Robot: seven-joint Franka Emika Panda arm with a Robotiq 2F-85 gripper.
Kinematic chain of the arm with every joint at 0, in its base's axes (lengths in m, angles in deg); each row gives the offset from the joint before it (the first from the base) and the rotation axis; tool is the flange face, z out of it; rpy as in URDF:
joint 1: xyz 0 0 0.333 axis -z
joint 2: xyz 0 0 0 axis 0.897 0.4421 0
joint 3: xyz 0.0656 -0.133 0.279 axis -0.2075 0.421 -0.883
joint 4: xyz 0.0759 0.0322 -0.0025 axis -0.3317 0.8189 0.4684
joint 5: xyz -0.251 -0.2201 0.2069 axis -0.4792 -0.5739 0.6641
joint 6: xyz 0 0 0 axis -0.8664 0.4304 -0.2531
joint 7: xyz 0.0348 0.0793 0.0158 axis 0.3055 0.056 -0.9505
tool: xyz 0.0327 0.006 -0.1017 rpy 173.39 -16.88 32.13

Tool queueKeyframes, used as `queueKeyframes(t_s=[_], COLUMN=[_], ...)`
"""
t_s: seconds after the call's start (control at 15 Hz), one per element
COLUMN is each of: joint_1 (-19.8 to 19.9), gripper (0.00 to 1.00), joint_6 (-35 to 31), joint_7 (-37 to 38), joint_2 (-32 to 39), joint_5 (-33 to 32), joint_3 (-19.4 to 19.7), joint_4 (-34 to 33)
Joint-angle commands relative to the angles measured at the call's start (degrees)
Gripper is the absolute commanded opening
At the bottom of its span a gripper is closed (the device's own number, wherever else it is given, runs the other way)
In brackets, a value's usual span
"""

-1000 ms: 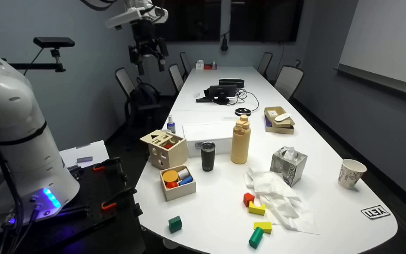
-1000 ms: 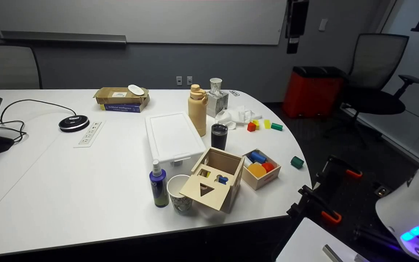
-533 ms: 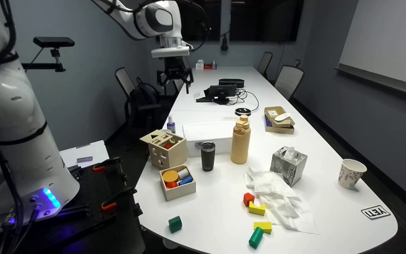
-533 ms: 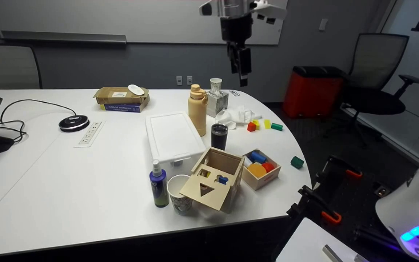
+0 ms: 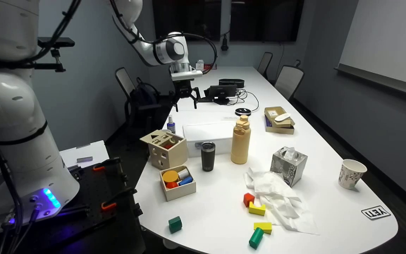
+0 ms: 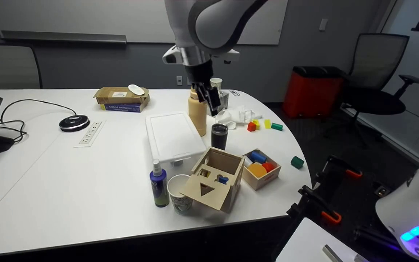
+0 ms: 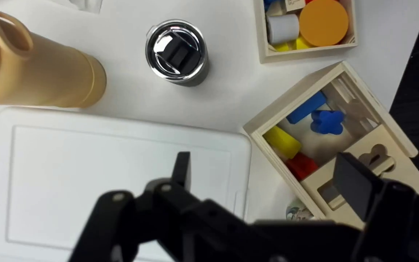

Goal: Remove the white lid from the clear container.

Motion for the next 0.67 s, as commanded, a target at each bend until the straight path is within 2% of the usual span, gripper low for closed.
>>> queueKeyframes(t_s=[0.0, 0.27, 0.6], joint_1=[-1.68, -3.05, -5.21], gripper=[1.0, 1.0, 1.0], joint_6=[-3.01, -6.18, -8.89], joint_7=[7.03, 17.78, 25.77], joint_2=[3.8, 7.25, 12.35], joint_5=[-4.42, -7.04, -9.48], joint_3=[0.64, 1.08, 1.87], joint_4=[-1.13, -0.62, -2.48])
